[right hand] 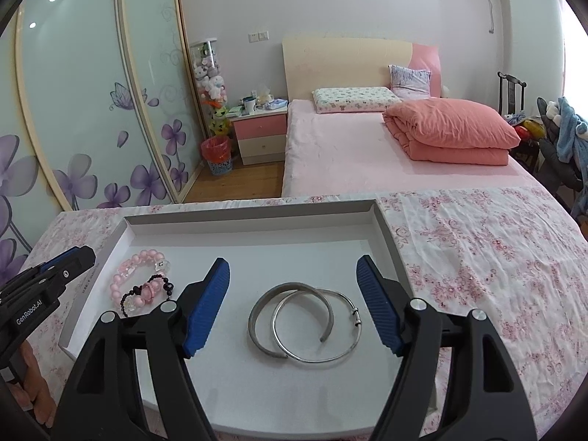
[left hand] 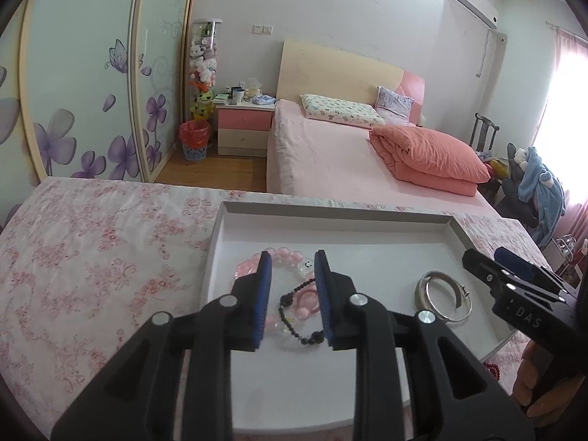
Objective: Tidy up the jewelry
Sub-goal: 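Withdraw both grippers from the tray toward the remaining jewelry, then grasp the silver ring with the left gripper while the right gripper grasps the white pearl bracelet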
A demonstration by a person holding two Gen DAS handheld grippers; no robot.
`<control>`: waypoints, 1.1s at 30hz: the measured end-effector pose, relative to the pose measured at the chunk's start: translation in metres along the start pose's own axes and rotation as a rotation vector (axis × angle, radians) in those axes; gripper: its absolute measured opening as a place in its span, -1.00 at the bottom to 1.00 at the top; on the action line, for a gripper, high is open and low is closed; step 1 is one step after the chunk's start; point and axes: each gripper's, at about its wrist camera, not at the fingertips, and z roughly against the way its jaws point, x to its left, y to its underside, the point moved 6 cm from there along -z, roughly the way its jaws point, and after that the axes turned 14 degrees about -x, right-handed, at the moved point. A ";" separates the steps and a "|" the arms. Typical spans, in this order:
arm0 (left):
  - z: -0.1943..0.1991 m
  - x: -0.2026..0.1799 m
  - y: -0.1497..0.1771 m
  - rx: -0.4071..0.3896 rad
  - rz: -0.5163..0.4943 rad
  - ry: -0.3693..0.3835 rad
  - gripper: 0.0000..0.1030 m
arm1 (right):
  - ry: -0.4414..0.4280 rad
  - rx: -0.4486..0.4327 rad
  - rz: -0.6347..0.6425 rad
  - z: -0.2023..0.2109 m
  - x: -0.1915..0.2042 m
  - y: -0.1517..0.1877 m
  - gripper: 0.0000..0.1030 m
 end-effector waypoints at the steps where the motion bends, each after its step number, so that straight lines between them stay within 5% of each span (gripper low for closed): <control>1: 0.003 0.001 0.000 0.000 0.002 0.000 -0.51 | -0.001 -0.004 0.000 0.003 0.000 0.000 0.39; 16: 0.093 0.000 0.032 -0.008 -0.020 0.043 -0.39 | -0.036 -0.039 0.036 0.086 -0.006 0.019 0.39; 24: 0.135 -0.005 0.063 0.007 -0.045 0.062 -0.31 | -0.036 0.018 0.029 0.131 -0.016 0.063 0.39; 33: 0.132 -0.007 0.093 0.079 -0.059 0.048 -0.31 | -0.040 0.144 0.030 0.144 -0.012 0.116 0.29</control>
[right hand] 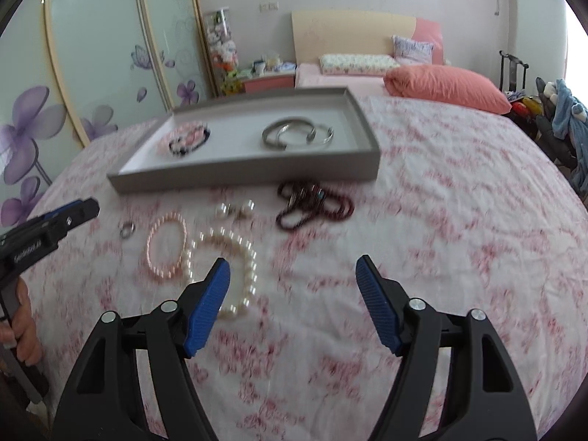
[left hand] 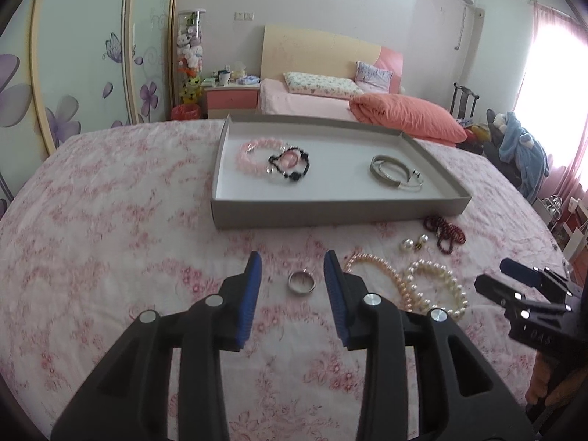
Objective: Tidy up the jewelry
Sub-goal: 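Grasp the silver ring with the left gripper while the right gripper grasps the white pearl bracelet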
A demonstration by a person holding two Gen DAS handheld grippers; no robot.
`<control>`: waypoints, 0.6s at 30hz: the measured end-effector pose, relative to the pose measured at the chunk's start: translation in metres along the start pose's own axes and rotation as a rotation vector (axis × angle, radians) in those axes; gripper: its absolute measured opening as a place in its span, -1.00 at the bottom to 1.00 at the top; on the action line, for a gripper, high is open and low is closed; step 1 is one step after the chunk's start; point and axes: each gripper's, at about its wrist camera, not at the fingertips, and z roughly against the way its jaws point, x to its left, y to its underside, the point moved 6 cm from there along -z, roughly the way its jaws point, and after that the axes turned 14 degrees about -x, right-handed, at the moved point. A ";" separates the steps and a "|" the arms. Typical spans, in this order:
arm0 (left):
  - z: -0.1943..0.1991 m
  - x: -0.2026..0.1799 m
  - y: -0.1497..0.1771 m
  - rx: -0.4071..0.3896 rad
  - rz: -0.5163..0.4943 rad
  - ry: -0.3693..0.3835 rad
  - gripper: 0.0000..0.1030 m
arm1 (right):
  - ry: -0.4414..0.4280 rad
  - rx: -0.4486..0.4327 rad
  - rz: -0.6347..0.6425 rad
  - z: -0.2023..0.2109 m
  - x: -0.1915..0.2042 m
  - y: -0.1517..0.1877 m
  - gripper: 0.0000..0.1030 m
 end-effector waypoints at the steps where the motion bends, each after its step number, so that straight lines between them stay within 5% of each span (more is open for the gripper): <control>1: -0.001 0.001 0.002 0.005 0.002 -0.006 -0.31 | -0.007 0.015 0.007 -0.002 0.003 0.003 0.22; 11: -0.011 0.003 0.013 0.045 -0.012 -0.022 -0.31 | -0.016 0.099 0.073 -0.018 0.018 0.012 -0.39; 13: -0.013 0.002 0.015 0.057 -0.015 -0.017 -0.30 | 0.000 0.097 0.097 -0.018 0.019 0.012 -0.66; 18: -0.015 -0.002 0.018 0.070 -0.032 -0.011 -0.19 | 0.047 0.093 0.118 -0.014 0.012 0.013 -0.78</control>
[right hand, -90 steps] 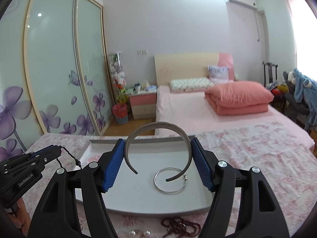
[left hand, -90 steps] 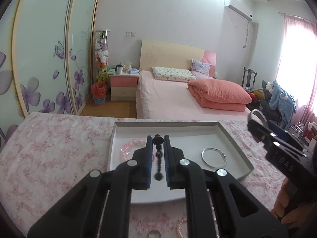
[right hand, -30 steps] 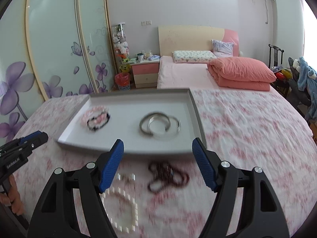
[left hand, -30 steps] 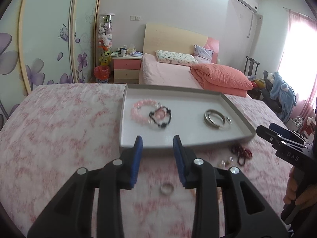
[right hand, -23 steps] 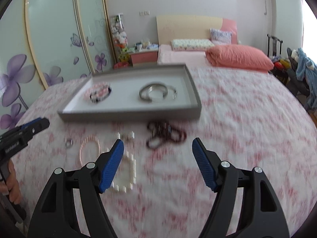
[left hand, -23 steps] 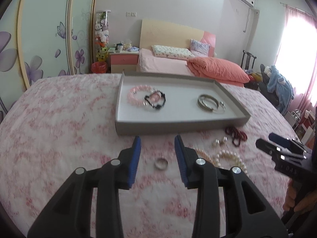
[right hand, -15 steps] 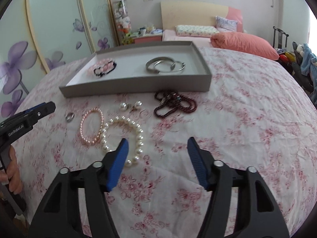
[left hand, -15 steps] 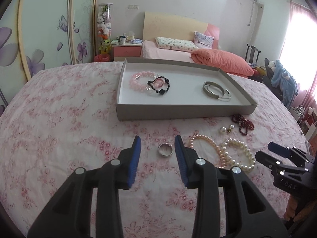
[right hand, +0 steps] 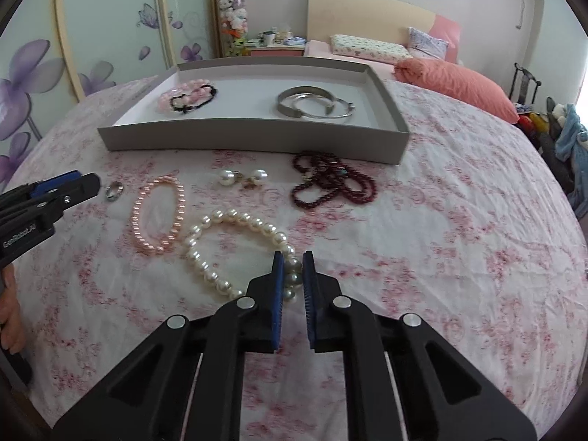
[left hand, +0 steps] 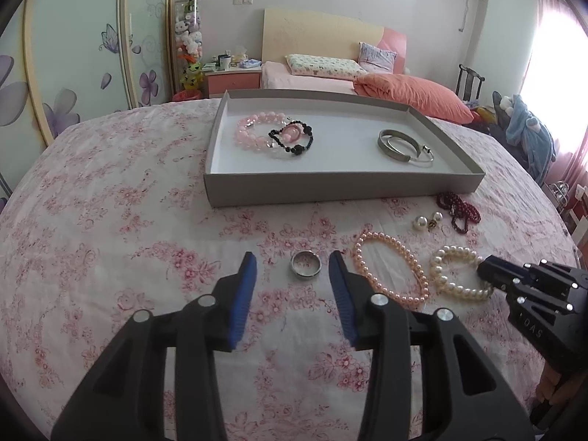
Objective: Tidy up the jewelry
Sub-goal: 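Grasp the silver ring with the left gripper while the right gripper grasps the white pearl bracelet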
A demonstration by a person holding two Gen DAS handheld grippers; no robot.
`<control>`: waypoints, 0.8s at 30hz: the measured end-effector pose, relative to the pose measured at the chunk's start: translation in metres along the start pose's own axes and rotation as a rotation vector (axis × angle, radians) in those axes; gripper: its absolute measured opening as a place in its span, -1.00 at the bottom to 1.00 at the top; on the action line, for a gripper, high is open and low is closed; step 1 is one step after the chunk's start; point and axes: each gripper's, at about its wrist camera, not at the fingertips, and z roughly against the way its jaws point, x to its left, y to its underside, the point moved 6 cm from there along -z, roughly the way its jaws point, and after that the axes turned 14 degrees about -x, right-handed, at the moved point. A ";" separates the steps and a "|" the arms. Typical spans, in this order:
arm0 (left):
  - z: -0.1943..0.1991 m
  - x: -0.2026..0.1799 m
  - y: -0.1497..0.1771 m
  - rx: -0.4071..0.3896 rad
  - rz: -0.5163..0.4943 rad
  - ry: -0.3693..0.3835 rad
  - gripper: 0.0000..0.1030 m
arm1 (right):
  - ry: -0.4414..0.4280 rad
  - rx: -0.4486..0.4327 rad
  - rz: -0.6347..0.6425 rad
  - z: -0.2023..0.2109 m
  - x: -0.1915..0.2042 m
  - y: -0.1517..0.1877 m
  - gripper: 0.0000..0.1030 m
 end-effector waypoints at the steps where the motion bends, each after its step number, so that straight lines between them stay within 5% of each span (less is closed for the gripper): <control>1: -0.001 -0.002 0.001 0.004 -0.005 0.004 -0.19 | 0.024 0.000 -0.008 0.000 -0.006 0.000 -0.79; 7: -0.009 -0.008 0.005 0.040 -0.031 0.007 -0.19 | 0.111 0.003 -0.085 -0.002 -0.044 0.001 -0.79; 15: -0.027 -0.012 0.008 0.097 -0.051 -0.024 -0.20 | 0.118 0.004 -0.098 -0.005 -0.047 0.000 -0.79; 24: -0.032 -0.017 0.007 0.096 -0.070 -0.055 -0.43 | 0.117 0.004 -0.099 -0.005 -0.047 0.000 -0.79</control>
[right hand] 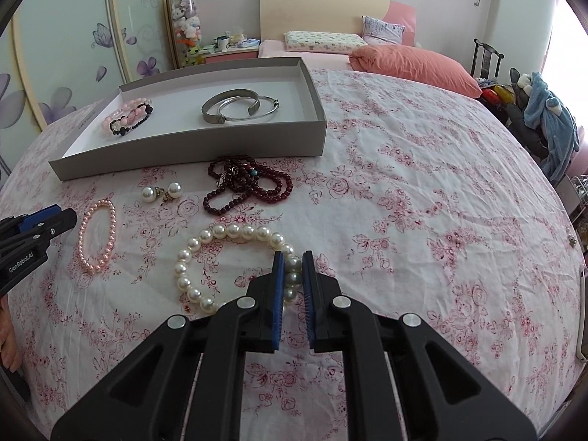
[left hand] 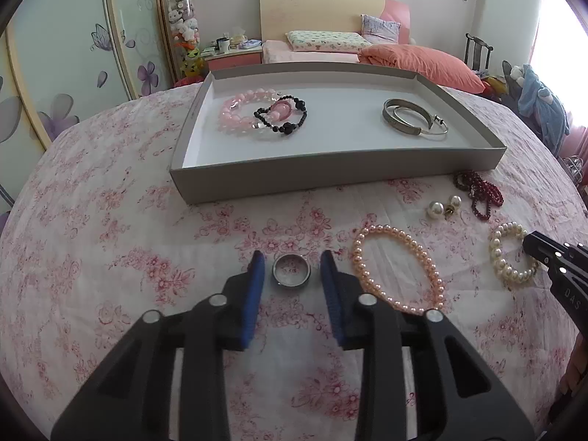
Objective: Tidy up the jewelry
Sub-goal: 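Grasp the silver ring with the left gripper while the right gripper grasps the white pearl bracelet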
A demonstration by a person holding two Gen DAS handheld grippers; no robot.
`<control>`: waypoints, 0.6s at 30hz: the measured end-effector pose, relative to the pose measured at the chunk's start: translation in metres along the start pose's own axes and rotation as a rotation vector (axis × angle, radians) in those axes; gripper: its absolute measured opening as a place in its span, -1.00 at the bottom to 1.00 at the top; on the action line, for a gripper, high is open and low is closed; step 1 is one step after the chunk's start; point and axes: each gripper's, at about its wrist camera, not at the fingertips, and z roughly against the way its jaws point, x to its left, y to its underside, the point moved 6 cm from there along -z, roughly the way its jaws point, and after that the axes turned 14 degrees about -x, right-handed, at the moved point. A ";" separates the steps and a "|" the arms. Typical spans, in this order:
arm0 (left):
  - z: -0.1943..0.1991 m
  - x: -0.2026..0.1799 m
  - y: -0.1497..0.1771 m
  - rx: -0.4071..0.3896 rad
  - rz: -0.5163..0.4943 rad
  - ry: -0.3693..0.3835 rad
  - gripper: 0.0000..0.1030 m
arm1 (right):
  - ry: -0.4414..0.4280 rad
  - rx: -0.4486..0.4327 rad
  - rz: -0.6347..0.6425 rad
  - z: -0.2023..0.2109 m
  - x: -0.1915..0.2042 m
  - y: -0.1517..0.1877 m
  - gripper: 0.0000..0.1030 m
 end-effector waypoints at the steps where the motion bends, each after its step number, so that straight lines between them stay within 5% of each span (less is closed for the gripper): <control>1: 0.000 -0.001 0.000 0.000 -0.001 -0.001 -0.47 | 0.000 0.000 0.000 0.000 0.000 0.000 -0.79; 18: 0.010 0.023 0.005 -0.003 0.048 -0.047 -0.57 | -0.003 0.000 -0.004 0.000 0.000 0.000 -0.79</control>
